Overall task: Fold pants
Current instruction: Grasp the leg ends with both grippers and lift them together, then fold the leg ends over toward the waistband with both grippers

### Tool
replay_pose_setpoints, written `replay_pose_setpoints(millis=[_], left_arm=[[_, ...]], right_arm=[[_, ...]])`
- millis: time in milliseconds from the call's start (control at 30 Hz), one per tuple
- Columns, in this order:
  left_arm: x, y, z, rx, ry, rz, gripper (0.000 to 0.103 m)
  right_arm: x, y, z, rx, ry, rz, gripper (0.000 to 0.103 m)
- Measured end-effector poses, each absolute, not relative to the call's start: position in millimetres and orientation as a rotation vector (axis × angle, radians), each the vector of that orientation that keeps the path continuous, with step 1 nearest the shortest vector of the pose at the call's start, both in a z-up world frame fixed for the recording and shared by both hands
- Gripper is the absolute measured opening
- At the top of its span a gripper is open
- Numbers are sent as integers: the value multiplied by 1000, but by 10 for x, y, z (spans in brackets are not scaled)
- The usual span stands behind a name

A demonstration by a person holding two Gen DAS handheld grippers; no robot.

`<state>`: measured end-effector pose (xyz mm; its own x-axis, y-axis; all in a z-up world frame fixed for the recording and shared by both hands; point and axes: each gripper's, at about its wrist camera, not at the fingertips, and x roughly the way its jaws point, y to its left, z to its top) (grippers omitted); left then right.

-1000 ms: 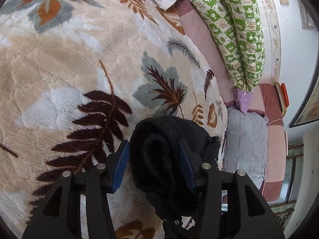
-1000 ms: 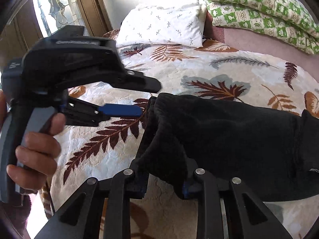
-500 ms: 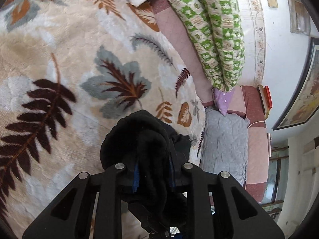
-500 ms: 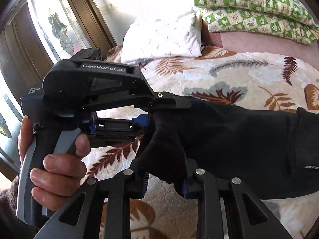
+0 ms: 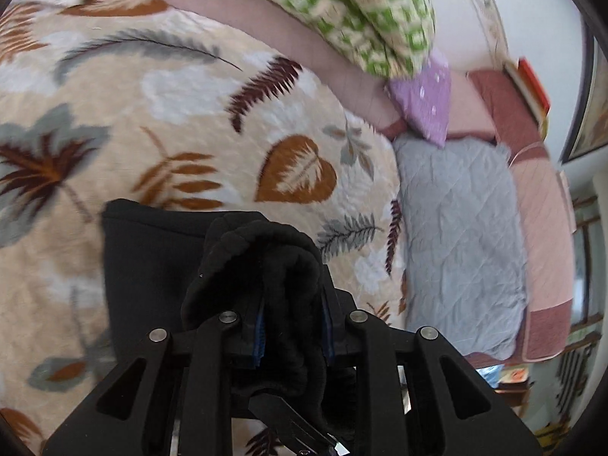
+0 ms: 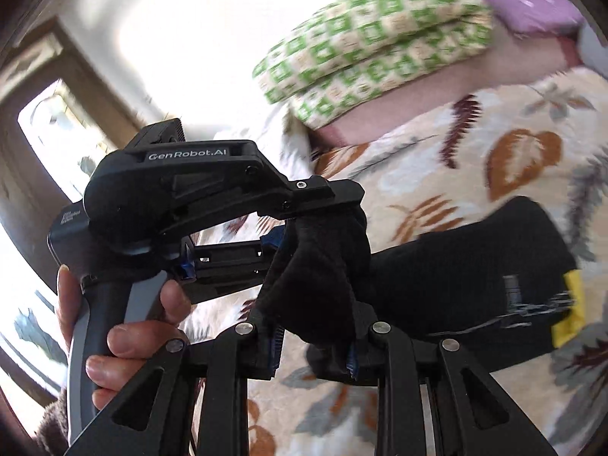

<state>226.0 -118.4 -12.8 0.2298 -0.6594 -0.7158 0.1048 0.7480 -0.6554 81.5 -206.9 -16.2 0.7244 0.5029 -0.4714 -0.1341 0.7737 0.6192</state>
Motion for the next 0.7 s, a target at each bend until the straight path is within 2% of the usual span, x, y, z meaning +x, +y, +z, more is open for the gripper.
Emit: replay_pose_setpoints(millis=[167,333,367,433,500,667,700], left_arm=[[2372,-1968,-402,-361,1291,-532,20],[2450,-2277,-656,-218,1363,-458,23],[2457,-2279,-641,-210,1373,-457,24],[2459,-2248,-557,-215,1407,-470,30],[2452,-2197,-461,-223,1448,-484,35],[2352,-1940,-92,-300,1451,-516,35],[2333,-1906,-38,-315,1447,-519,35]], right_arm=[[811,-2804,-429,719,664,291,26],[893,-3263,-853,864,728,275,33],[880,-3316,-901,889,729,281,33],[876,-3422,-970,958,727,316,34],[843,-3488,-998,1022,723,350,38],[680,-3716,-1042,1186,660,369,52],[627,-3754,-1040,1206,655,359,52]])
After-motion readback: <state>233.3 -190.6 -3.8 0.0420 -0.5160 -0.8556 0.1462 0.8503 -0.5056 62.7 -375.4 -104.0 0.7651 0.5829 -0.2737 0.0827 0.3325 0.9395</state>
